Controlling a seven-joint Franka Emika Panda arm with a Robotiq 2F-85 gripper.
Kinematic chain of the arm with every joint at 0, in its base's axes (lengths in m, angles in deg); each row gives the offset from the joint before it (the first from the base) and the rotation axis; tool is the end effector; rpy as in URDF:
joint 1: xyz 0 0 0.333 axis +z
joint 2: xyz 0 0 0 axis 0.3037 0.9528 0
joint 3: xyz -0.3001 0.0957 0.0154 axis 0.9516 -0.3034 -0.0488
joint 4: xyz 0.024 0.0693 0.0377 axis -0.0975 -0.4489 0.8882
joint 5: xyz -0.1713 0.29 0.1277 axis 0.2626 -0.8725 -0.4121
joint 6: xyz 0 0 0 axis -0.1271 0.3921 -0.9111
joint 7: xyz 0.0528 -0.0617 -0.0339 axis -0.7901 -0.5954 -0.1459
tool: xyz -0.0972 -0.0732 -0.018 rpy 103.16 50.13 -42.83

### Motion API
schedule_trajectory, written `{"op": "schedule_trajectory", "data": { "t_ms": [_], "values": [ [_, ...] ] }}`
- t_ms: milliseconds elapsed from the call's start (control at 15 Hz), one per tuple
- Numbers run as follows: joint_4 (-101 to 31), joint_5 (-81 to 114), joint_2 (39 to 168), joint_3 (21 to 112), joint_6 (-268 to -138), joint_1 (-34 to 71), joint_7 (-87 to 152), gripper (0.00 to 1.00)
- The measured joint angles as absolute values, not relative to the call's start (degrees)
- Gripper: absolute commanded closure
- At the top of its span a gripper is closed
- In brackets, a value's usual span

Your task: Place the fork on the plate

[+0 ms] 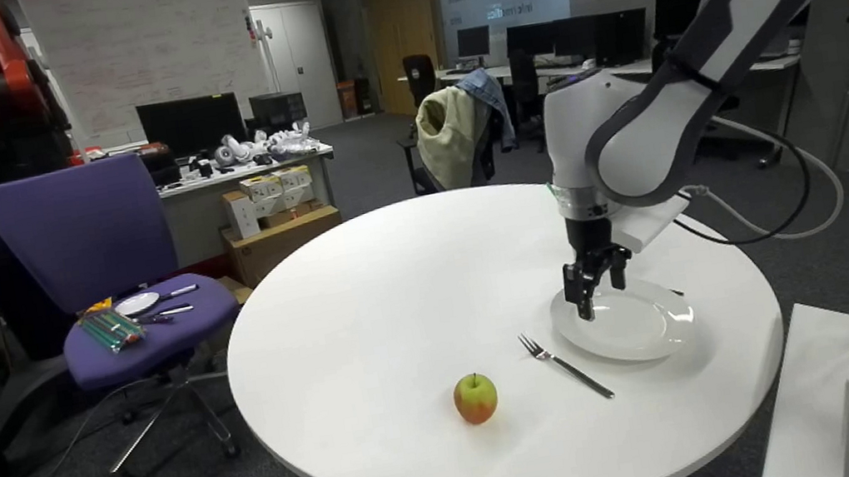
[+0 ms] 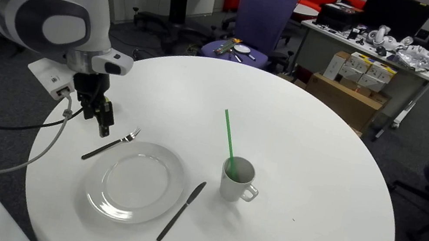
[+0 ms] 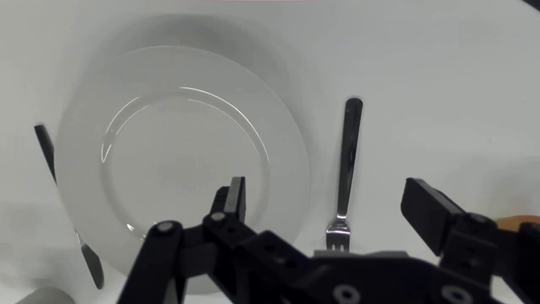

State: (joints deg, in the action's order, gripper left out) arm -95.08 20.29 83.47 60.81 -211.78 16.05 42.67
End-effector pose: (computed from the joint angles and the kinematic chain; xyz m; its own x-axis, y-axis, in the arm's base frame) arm 0.3891 0.0020 0.2642 0.9852 -0.1528 -0.0778 -0.1460 -0.9855 0.0869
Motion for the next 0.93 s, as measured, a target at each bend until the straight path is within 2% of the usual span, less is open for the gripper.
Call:
{"op": "schedule_trajectory", "data": {
  "t_ms": [667,733,800,867,933],
  "values": [
    [-87.45,21.67,97.08,62.44,-217.11,18.64,53.02,0.00],
    [-86.95,21.84,97.76,62.80,-217.11,19.11,53.02,0.11],
    [-86.43,21.85,98.38,63.06,-217.11,19.49,53.01,0.14],
    [-86.03,21.85,98.98,63.27,-217.11,19.81,52.99,0.27],
    [-85.64,21.85,99.49,63.39,-217.11,20.04,52.98,0.26]
  ]
}}
